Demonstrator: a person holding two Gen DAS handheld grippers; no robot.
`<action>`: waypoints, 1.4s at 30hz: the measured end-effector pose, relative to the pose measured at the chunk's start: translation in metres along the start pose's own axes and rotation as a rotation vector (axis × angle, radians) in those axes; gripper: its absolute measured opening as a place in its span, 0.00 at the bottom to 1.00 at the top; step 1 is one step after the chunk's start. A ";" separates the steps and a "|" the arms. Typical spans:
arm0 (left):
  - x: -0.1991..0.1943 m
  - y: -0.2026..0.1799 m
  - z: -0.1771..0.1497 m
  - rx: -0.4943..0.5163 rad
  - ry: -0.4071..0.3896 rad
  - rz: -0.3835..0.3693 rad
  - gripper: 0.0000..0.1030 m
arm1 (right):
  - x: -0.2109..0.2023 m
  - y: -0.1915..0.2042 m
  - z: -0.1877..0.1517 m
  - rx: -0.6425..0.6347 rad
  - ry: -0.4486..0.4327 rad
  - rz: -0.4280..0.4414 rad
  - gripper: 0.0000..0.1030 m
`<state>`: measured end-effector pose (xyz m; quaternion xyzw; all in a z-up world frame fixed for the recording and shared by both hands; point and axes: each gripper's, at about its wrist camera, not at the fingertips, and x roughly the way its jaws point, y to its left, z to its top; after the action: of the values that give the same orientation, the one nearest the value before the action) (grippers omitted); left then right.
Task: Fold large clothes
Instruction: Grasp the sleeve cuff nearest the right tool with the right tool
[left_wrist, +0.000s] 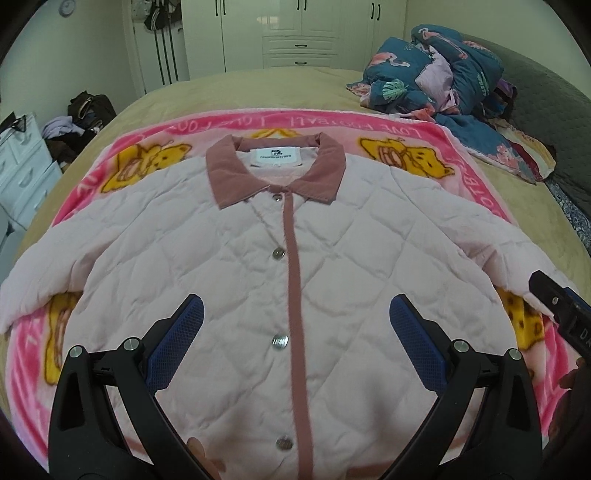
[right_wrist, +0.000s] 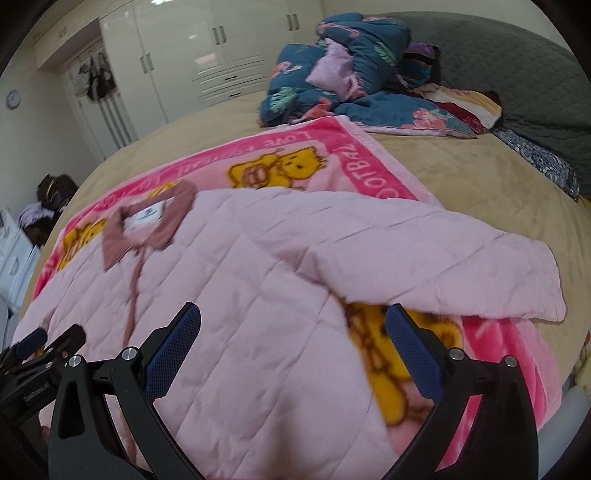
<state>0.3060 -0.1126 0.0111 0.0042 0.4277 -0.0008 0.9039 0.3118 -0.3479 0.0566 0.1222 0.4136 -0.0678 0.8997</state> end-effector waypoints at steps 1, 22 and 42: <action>0.005 -0.002 0.003 0.000 0.003 0.002 0.92 | 0.005 -0.006 0.001 0.015 0.001 -0.008 0.96; 0.065 -0.056 0.026 0.065 0.060 0.014 0.92 | 0.067 -0.191 -0.025 0.623 0.084 -0.117 0.96; 0.077 -0.059 0.038 0.091 0.065 0.034 0.92 | 0.076 -0.275 -0.031 0.967 -0.104 -0.130 0.96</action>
<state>0.3845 -0.1717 -0.0249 0.0526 0.4564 -0.0048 0.8882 0.2772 -0.6056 -0.0659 0.4962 0.2960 -0.3142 0.7533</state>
